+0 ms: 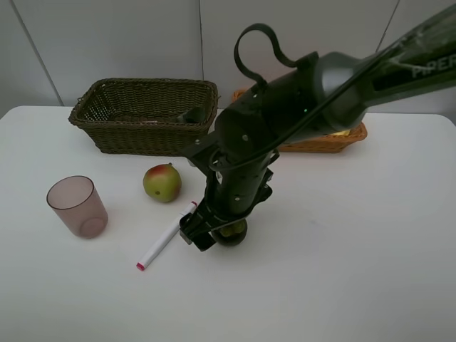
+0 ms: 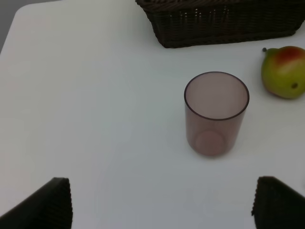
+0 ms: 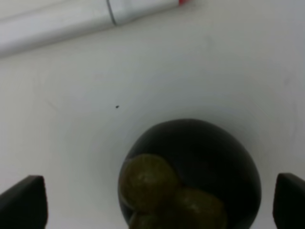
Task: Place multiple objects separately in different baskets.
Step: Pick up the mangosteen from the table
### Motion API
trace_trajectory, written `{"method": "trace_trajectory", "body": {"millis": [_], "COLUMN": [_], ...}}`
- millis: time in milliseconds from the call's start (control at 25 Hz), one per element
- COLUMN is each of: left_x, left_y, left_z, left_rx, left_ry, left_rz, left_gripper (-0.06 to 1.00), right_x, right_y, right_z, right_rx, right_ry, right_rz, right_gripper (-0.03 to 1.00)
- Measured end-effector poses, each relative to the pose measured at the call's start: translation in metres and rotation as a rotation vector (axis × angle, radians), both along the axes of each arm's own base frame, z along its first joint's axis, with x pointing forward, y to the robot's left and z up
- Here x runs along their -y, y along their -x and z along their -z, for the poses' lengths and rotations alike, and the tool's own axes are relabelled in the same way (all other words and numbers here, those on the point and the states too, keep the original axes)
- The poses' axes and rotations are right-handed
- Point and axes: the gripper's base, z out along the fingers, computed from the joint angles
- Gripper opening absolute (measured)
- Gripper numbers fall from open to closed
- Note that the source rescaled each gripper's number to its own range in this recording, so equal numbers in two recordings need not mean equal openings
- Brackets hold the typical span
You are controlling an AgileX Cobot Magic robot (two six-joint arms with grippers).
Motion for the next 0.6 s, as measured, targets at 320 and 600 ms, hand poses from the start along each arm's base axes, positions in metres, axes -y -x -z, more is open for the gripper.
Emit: {"method": "trace_trajectory", "body": {"millis": [320, 600], "left_x": [0.0000, 0.0000], "left_y": [0.0000, 0.0000], "left_z": [0.0000, 0.0000], "left_rx": [0.000, 0.000], "left_ry": [0.000, 0.000], "left_rz": [0.000, 0.000], "left_gripper": [1.00, 1.00], "right_x": [0.0015, 0.0034], "right_y": [0.0000, -0.0002], "right_z": [0.0002, 0.0003], "right_rx": [0.001, 0.004], "right_ry": [0.018, 0.042], "right_rz": [-0.008, -0.019], "right_gripper": [1.00, 0.99]}}
